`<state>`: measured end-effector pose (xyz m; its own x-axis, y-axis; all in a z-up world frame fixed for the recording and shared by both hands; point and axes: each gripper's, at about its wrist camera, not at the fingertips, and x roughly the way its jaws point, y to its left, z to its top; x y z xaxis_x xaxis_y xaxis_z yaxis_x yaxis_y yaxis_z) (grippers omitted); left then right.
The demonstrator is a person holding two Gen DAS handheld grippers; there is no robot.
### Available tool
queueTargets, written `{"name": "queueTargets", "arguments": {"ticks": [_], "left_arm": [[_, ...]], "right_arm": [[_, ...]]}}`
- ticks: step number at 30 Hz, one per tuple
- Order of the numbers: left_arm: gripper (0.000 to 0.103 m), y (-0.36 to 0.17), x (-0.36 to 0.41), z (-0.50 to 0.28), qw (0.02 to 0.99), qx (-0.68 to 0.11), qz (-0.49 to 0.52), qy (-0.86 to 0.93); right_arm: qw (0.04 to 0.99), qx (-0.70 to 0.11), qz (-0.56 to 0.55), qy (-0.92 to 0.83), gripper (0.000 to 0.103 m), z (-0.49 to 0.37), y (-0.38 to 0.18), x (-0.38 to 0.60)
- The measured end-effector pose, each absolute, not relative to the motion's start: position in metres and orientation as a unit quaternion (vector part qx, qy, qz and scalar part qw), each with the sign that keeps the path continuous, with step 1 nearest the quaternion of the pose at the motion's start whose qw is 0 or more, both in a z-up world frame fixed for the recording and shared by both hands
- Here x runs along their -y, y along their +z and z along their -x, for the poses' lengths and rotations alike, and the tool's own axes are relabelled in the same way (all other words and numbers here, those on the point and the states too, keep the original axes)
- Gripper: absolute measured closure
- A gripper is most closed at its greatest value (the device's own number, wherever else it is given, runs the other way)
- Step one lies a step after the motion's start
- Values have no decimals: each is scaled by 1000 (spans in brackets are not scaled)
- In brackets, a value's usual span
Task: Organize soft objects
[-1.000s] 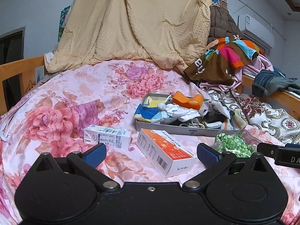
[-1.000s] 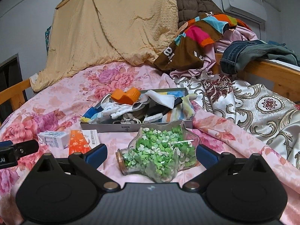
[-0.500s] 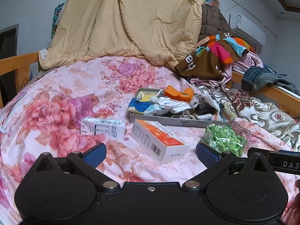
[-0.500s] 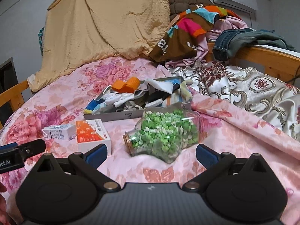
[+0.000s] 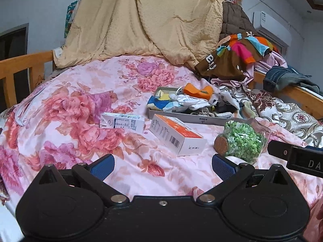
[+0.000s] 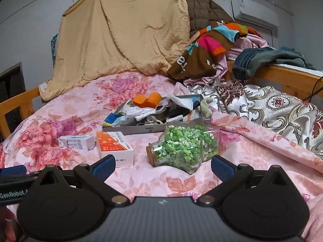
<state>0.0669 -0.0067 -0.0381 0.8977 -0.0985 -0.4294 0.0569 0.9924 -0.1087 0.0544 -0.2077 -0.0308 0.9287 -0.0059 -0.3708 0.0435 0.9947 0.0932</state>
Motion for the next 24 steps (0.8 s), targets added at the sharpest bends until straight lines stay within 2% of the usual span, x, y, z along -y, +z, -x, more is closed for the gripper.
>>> {"name": "queueTargets", "arguments": {"ticks": [12,16,24], "left_arm": [[1,-27,-4,-56,974,-214,76,-13],[1,-26,-10,-41,981,-177,77,-14],[1,-5,-20,-32,980,-164,111,18]], "right_arm": [[980,-188,-63,-9,0,-45,-32,208],[977,-204,-65,-14,0,-43,-36,207],[977,-208,-57,-7,0,-37,-37,200]]}}
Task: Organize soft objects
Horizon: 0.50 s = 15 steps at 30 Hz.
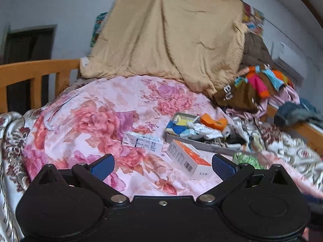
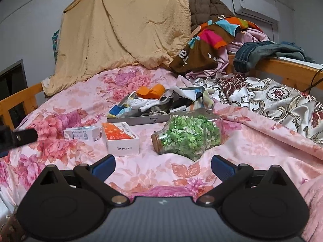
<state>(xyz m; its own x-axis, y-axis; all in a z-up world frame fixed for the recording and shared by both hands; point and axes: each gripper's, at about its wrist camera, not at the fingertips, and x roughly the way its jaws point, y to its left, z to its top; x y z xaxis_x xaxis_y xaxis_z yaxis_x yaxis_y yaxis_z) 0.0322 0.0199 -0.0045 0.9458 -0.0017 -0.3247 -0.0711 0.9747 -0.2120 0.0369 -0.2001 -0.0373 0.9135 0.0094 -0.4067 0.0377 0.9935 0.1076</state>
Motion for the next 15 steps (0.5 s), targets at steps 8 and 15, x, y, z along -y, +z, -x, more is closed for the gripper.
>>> {"name": "queueTargets", "arguments": {"ticks": [8,15], "left_arm": [[1,-16,-26,-11,974,-175,133,50],[1,-24,-26,-16,975,-179,116,63]], "right_arm": [[974,-215,-63,-13,0,-30,-37,198],[971,-227,-66,-32,0,-32,-41,200]]}}
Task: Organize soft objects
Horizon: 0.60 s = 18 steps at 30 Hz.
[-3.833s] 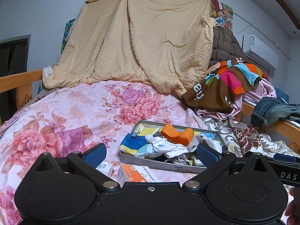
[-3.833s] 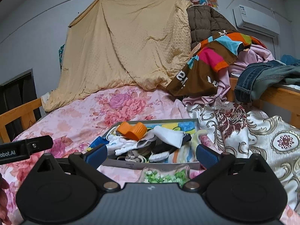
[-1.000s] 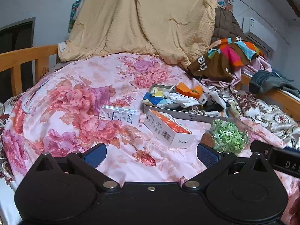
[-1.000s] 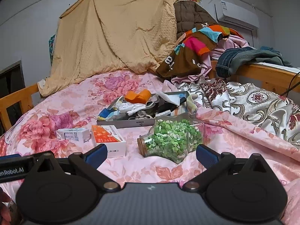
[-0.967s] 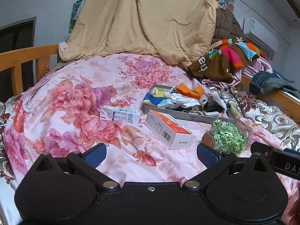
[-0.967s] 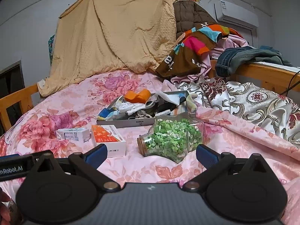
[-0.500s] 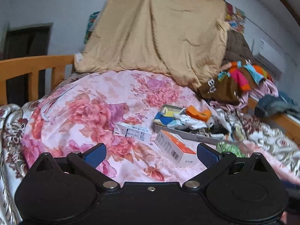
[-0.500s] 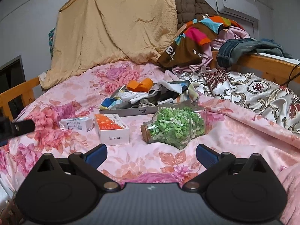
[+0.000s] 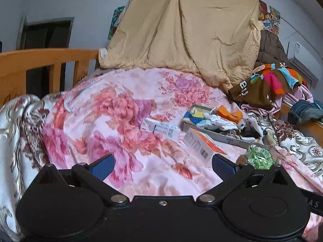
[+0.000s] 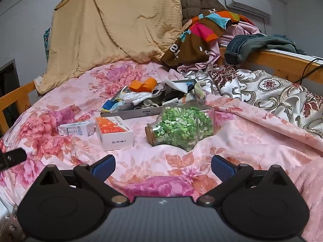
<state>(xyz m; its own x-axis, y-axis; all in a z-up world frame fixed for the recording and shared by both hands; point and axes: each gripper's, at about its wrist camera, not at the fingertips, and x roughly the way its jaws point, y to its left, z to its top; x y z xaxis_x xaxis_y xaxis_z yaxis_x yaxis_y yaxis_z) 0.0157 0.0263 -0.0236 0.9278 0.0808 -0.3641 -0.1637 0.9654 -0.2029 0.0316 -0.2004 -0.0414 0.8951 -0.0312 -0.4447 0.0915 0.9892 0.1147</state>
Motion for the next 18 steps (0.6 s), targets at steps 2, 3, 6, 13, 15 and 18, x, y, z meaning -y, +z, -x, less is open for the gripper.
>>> {"name": "queueTargets", "arguments": {"ticks": [2,3,6,13,15,18], "left_arm": [[1,-24,-26,-16,976,-175,114,65],[1,-25,-26,-17,976,-176,114,66],[1,-27,-24,-19,975,-180,112,69],[1,-28,-19,-19,978,-174,95,65],[1,-29,-17,-19,979,-174,87,64],[1,-31,-16,-20,978,-180,83,62]], "right_arm": [[971,-227,-63,-32,0,-33,-42,199],[971,-227,-61,-31,0,-33,-43,198],[973,-224,-55,-27,0,-32,-43,195],[975,-215,-59,-22,0,-30,-41,196],[975,-213,-61,-20,0,-30,-40,197],[975,-214,-63,-20,0,-31,-40,197]]}}
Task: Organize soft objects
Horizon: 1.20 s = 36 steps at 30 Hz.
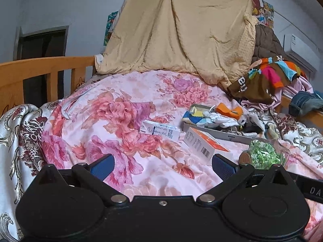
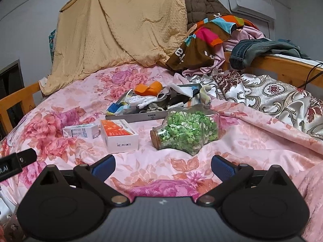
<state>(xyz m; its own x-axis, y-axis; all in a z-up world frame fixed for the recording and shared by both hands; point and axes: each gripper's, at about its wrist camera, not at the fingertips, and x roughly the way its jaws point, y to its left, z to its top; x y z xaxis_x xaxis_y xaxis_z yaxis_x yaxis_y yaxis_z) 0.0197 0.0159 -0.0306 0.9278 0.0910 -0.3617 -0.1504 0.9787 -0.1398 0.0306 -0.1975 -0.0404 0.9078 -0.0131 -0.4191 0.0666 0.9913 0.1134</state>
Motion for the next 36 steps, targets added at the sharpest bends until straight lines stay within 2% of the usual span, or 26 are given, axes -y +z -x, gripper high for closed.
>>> {"name": "queueTargets", "arguments": {"ticks": [36], "left_arm": [[1,-38,-10,-21,977,-194,61,58]], "right_arm": [[975,-213,-57,-16,0,-30,-41,193]]}}
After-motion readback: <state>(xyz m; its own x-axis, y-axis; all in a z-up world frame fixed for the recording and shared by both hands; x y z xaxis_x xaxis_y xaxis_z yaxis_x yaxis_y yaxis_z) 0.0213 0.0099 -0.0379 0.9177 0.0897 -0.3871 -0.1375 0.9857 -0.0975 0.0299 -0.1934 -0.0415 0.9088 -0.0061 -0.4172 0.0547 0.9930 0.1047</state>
